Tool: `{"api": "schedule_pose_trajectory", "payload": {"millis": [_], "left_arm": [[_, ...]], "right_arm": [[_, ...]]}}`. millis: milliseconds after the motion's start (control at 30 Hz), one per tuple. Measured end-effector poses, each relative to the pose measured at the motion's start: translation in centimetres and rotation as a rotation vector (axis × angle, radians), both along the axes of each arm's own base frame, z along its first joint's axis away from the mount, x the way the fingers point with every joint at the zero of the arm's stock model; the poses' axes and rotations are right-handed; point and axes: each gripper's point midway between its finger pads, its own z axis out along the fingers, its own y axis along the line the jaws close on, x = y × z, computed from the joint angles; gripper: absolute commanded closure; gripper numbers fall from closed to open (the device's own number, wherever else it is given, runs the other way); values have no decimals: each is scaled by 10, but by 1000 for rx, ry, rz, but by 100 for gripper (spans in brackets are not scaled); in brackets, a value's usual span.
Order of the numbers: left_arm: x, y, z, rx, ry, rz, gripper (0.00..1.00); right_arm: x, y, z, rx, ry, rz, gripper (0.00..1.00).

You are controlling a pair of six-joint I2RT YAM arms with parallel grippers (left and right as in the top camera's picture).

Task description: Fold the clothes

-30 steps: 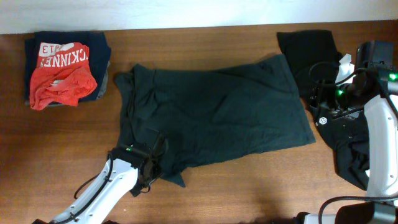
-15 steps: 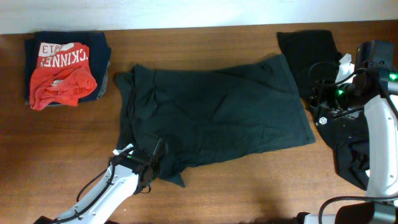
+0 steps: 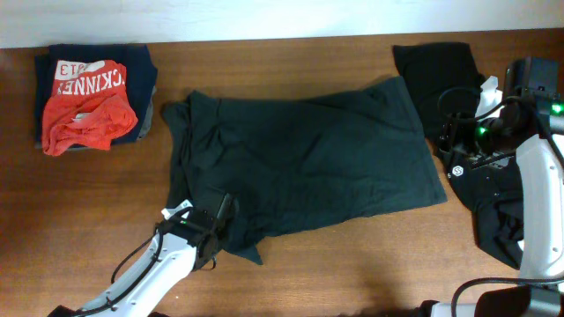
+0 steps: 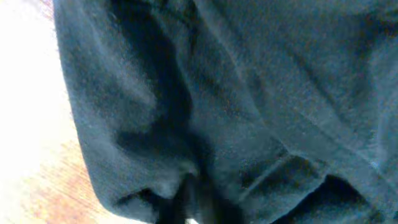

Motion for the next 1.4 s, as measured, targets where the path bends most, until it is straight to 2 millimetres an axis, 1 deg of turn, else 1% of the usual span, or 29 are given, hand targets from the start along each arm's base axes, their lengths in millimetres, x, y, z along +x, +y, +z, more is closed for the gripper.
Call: {"api": "schedule_pose_trajectory", "payload": {"millis": [67, 133, 267, 400, 433, 467, 500, 533, 567, 633, 700, 767, 800, 867, 900, 1000, 1067, 1100, 1133, 1167, 1233, 1300, 1333, 1367, 1400], "left_arm": [[-6, 1, -1, -1, 25, 0, 39], [-13, 2, -2, 4, 56, 1, 39], [-18, 3, -4, 5, 76, 1, 39], [-21, 3, -9, -2, 78, 0, 43], [-20, 2, -10, -9, 70, -1, 49], [-18, 1, -10, -15, 64, -2, 63], [-16, -1, -11, -24, 56, -4, 73], [-13, -3, -11, -32, 46, -5, 90], [-9, -5, -11, -38, 32, -8, 99], [0, -12, -10, -64, 4, -26, 99], [0, -13, -9, -59, 6, -53, 99], [0, -13, -8, -37, 35, -120, 99], [-4, -10, -5, -12, 72, -154, 100], [1, -8, 8, 22, 90, -203, 100], [2, -6, 18, 47, 108, -217, 99], [27, -5, 53, 105, 53, -242, 99], [40, -1, 68, 138, 15, -239, 99], [45, 3, 73, 151, -1, -230, 99], [52, 9, 78, 168, -23, -209, 99], [56, 14, 79, 176, -32, -193, 100], [69, 27, 82, 185, -72, -159, 100], [77, 37, 84, 192, -95, -142, 100], [83, 44, 86, 200, -109, -135, 99], [85, 47, 87, 204, -115, -133, 100], [88, 51, 88, 206, -127, -130, 99]], "right_arm": [[0, 0, 0, 0, 0, 0, 32], [0, 0, 0, 0, 0, 0, 32], [0, 0, 0, 0, 1, 0, 32], [0, 0, 0, 0, 1, 0, 32], [0, 0, 0, 0, 1, 0, 32], [0, 0, 0, 0, 1, 0, 32], [0, 0, 0, 0, 1, 0, 32], [0, 0, 0, 0, 1, 0, 32], [0, 0, 0, 1, 1, 0, 32], [0, 0, 0, 0, 2, 0, 32], [-1, 0, 0, 1, 3, 0, 32], [-1, 0, 0, 1, 4, 0, 32], [-1, 0, 0, 1, 6, 0, 32], [-2, 1, -1, 3, 10, 0, 33], [-3, 1, -1, 4, 14, 0, 33], [-5, 1, -3, 8, 28, 0, 33], [-5, 1, -8, 12, 46, 0, 33], [-5, 1, -12, 16, 59, 0, 33], [-7, 2, -23, 24, 91, 0, 35], [-9, 2, -29, 29, 111, 0, 35], [-15, 4, -50, 45, 172, 0, 35], [-17, 5, -65, 52, 200, 0, 35], [-21, 5, -78, 58, 221, 0, 35], [-21, 6, -82, 59, 224, 1, 35], [-23, 6, -94, 60, 229, 0, 36]]}}
